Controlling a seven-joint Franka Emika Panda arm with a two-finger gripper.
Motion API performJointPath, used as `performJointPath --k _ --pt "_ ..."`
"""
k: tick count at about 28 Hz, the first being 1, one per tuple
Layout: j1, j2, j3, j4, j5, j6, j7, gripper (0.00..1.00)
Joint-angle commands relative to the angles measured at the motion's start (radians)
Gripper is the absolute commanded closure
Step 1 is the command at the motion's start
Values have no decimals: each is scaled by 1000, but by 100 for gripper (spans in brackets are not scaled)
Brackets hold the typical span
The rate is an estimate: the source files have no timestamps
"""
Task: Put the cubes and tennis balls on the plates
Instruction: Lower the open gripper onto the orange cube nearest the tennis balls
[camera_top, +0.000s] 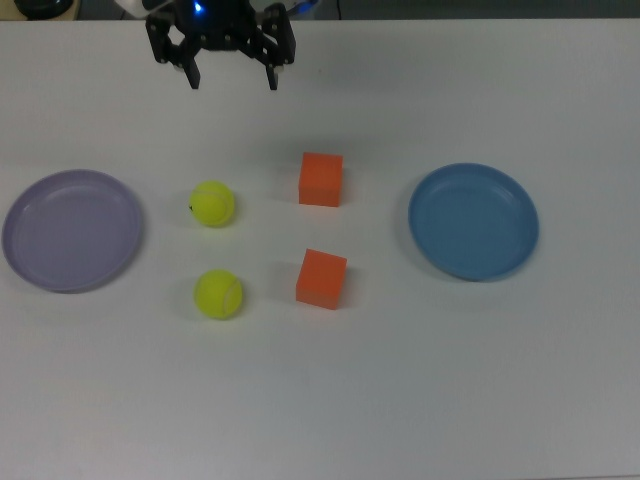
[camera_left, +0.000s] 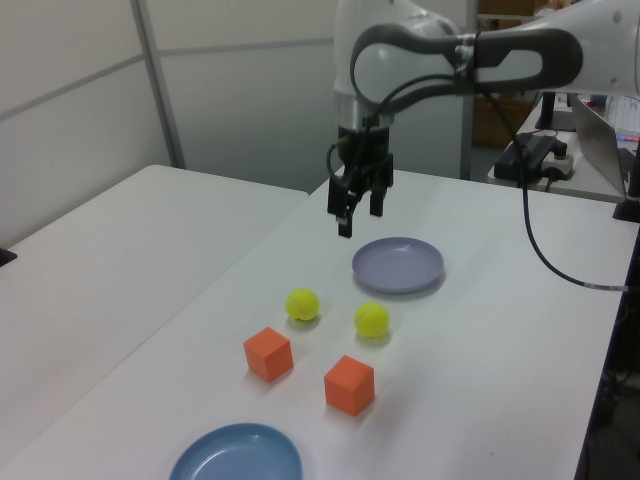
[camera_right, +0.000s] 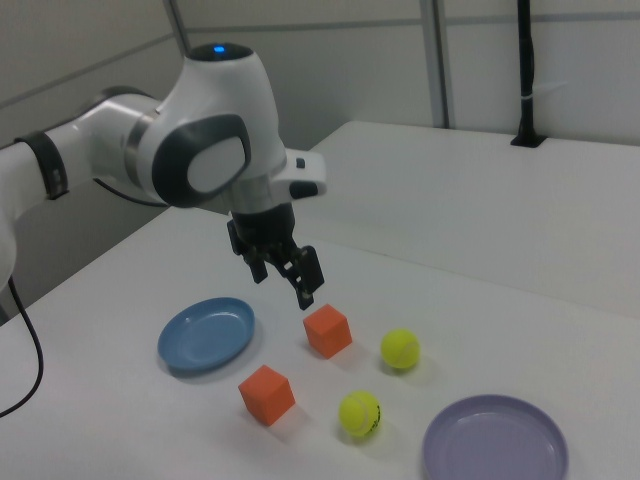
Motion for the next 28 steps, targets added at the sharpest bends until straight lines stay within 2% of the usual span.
performJointPath --k 1,4,5,12,16,20,23,28 --pt "-5 -69 2 -185 42 147 1 0" --pt "0 -93 6 -272 43 213 1 0" --pt "0 -107 18 -321 43 251 1 0" --pt "-2 -108 54 -440 43 397 1 0" --pt "-2 -95 78 -460 43 428 -1 0" --pt "0 -72 86 -463 43 431 -1 0" --pt "0 -53 120 -468 49 471 1 0" --pt "6 -10 133 -486 57 538 1 0"
